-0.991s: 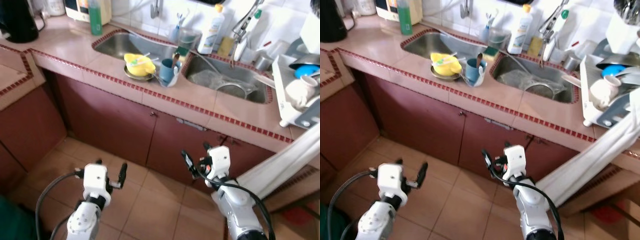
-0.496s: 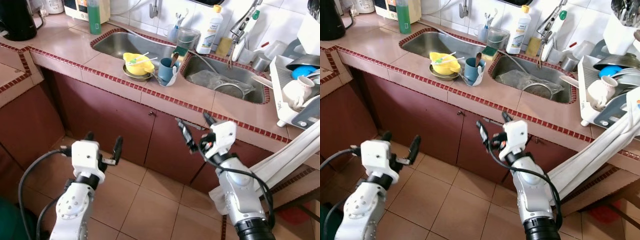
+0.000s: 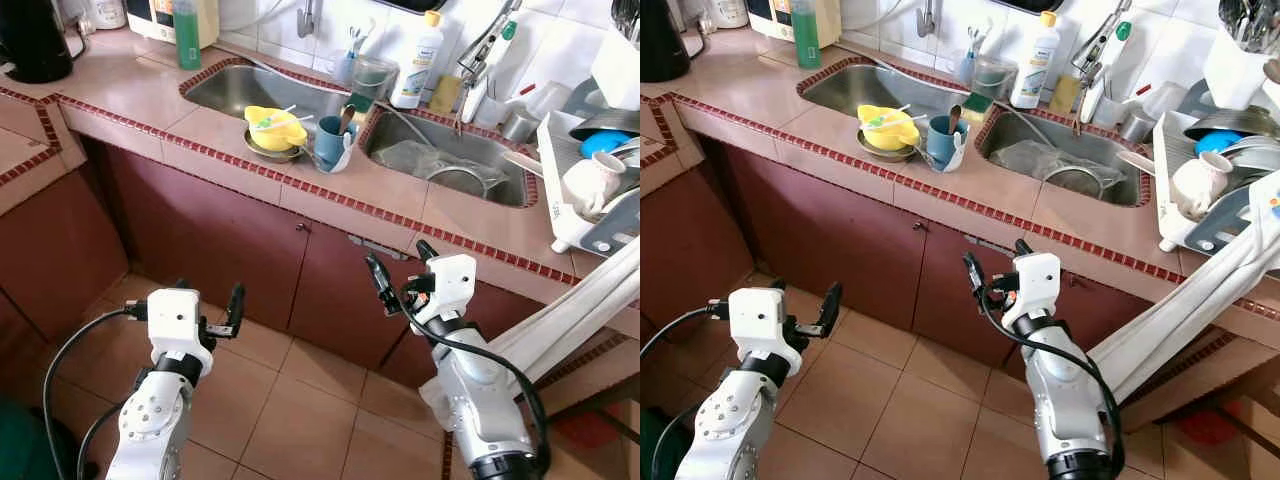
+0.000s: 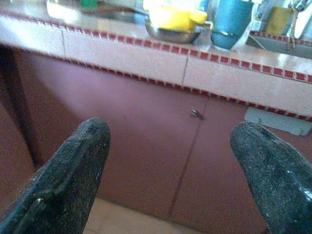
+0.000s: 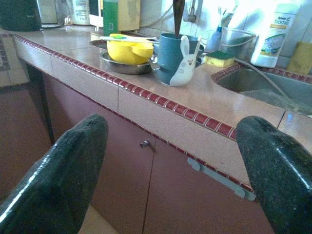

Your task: Kitchen organization

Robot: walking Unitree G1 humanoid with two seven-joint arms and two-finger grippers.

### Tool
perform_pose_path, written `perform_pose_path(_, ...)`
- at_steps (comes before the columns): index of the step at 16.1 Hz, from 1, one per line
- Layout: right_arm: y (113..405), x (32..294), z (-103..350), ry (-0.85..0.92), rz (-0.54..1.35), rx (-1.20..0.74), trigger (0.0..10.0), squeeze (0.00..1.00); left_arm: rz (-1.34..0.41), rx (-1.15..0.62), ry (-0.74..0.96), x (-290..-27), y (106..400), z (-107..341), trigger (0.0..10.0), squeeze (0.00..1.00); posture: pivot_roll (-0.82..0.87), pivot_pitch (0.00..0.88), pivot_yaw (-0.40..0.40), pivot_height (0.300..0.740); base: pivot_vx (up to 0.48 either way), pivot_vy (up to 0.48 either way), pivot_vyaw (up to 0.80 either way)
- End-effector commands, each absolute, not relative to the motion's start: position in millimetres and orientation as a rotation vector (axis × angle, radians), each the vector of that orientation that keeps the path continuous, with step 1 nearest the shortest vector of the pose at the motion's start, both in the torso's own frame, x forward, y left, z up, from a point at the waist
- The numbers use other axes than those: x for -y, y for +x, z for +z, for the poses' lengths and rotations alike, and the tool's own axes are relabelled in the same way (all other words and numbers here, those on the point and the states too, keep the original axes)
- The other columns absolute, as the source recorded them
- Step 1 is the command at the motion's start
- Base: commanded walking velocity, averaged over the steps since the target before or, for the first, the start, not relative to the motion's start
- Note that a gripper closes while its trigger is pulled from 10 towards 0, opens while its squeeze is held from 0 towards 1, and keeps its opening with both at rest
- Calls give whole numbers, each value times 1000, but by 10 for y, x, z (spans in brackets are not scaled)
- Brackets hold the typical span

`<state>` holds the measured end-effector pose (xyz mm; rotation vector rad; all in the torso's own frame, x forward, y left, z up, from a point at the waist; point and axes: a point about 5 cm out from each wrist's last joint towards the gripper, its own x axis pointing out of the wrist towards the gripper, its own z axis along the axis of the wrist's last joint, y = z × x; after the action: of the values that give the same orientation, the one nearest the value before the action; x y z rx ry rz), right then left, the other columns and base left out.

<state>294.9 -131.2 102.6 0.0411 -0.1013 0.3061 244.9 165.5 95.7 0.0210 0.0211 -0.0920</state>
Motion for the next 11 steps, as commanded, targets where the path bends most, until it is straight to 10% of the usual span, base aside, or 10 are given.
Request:
perform_pose_path(1,2915,1373,941,7,279,72,10000,0,-88,-4,56,-1635,2474,959,10000,0,74,0,-125,740,0,0,0)
perform_pose_path(11,2990,1290,1085,-34,345,118,10000,0,-134,24,53,-1618,2590,1013,10000,0,66,0,-126,740,0,0,0)
